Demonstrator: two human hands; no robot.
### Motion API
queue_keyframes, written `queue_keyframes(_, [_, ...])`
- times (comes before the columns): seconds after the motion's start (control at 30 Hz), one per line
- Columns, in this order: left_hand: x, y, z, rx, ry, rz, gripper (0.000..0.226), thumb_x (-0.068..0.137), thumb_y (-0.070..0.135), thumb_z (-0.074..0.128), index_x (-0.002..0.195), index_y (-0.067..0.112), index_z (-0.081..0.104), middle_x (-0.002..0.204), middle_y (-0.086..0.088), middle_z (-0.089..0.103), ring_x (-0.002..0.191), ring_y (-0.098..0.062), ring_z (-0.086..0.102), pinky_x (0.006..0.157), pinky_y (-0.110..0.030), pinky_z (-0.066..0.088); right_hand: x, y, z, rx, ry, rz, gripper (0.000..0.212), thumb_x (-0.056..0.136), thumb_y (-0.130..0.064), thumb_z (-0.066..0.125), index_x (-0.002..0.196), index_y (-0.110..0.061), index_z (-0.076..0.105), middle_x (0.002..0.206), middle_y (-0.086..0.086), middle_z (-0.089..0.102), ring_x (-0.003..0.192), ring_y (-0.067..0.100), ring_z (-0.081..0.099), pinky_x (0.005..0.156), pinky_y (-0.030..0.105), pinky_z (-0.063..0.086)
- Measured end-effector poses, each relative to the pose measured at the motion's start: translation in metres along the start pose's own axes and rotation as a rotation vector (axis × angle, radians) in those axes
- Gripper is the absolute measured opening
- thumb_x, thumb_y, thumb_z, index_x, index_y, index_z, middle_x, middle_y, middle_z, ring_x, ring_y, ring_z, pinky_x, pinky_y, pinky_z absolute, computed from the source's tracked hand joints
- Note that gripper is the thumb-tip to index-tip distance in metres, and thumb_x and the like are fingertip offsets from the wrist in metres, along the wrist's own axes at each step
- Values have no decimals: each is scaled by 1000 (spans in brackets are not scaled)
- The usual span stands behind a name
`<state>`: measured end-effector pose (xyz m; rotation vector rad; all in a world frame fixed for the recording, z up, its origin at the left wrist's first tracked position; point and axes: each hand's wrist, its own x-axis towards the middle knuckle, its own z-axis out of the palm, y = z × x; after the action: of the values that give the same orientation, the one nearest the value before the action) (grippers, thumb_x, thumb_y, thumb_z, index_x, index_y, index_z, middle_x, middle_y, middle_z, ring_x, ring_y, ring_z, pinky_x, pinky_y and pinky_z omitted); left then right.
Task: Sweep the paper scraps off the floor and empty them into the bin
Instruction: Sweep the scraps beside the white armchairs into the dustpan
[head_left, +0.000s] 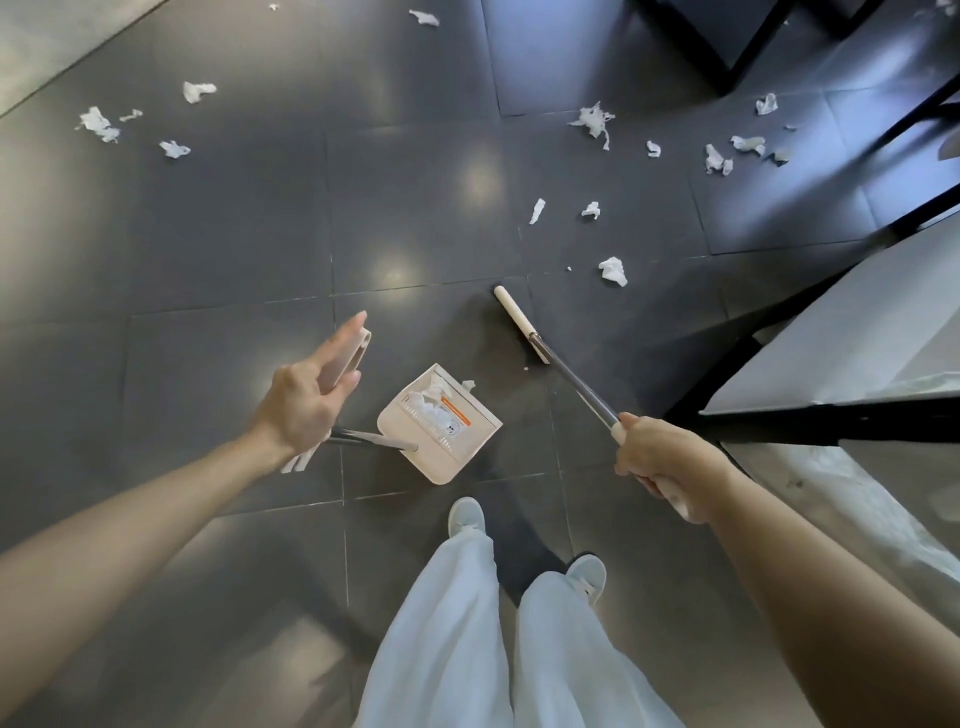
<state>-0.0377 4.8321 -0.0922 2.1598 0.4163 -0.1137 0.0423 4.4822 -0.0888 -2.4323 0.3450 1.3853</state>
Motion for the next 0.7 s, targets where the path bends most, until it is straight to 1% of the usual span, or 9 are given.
queue_keyframes(0.07, [-7, -6, -6, 3, 24, -2, 63, 96, 10, 57, 140, 49, 37, 133, 15, 56, 98, 8, 54, 80, -32, 46, 0, 4, 2, 17, -4, 12, 52, 87, 0, 42, 135, -19, 43, 91, 9, 55, 65, 18, 51, 43, 19, 38])
queue_keyframes(0.17, [-18, -13, -14, 1, 56, -13, 62, 95, 7, 56, 141, 46, 38, 134, 8, 59, 98, 19, 50, 75, -17, 46, 3, 10, 8, 11, 5, 18, 59, 85, 0, 37, 140, -22, 40, 95, 10, 55, 66, 18, 50, 42, 18, 38])
queue_keyframes(0.2, [-21, -15, -16, -6, 61, -18, 63, 95, 7, 57, 139, 49, 38, 133, 10, 59, 102, 14, 49, 76, -15, 46, 3, 10, 12, -8, -1, 19, 60, 85, 1, 37, 140, -22, 39, 93, 10, 54, 64, 18, 49, 40, 17, 37])
queue_keyframes(0.3, [-29, -19, -26, -45, 38, -49, 70, 94, 6, 57, 128, 65, 38, 127, 36, 51, 113, -5, 42, 89, -34, 47, 3, 8, 23, -5, -28, 49, 64, 85, 3, 36, 143, -23, 36, 88, 6, 52, 65, 17, 50, 37, 14, 36])
queue_keyframes(0.37, [-32, -23, -31, -45, 21, -68, 73, 94, 6, 58, 123, 69, 38, 121, 46, 46, 116, -18, 47, 96, -39, 46, 1, 0, 26, -70, -41, 37, 63, 81, 5, 40, 141, -16, 39, 89, 5, 53, 74, 24, 59, 44, 20, 44])
queue_keyframes(0.43, [-34, -29, -32, -37, 13, -71, 69, 94, 6, 58, 125, 65, 38, 124, 40, 47, 118, -27, 49, 101, -40, 44, -2, -11, 32, -182, -44, 8, 58, 76, 8, 46, 132, -6, 44, 88, 6, 56, 85, 29, 63, 62, 31, 52])
queue_keyframes(0.5, [-34, -35, -31, 3, -1, -57, 65, 94, 7, 58, 130, 58, 38, 132, 24, 52, 117, -31, 52, 100, -36, 44, -7, -20, 40, -227, -62, -2, 58, 76, 9, 47, 131, -5, 42, 89, 9, 58, 83, 28, 60, 74, 36, 54])
queue_keyframes(0.63, [-31, -39, -29, 117, 14, -13, 64, 94, 9, 58, 144, 42, 33, 131, 20, 51, 109, -29, 60, 89, -19, 41, -14, -42, 63, -313, -96, -55, 63, 78, 6, 48, 138, -7, 33, 99, 10, 63, 84, 26, 60, 69, 31, 48])
queue_keyframes(0.7, [-29, -38, -27, 118, 54, -33, 63, 94, 10, 58, 145, 39, 33, 129, 20, 50, 109, -28, 62, 87, -17, 40, -21, -54, 75, -317, -127, -107, 62, 77, 5, 47, 136, -9, 36, 90, 7, 63, 74, 23, 58, 59, 27, 45])
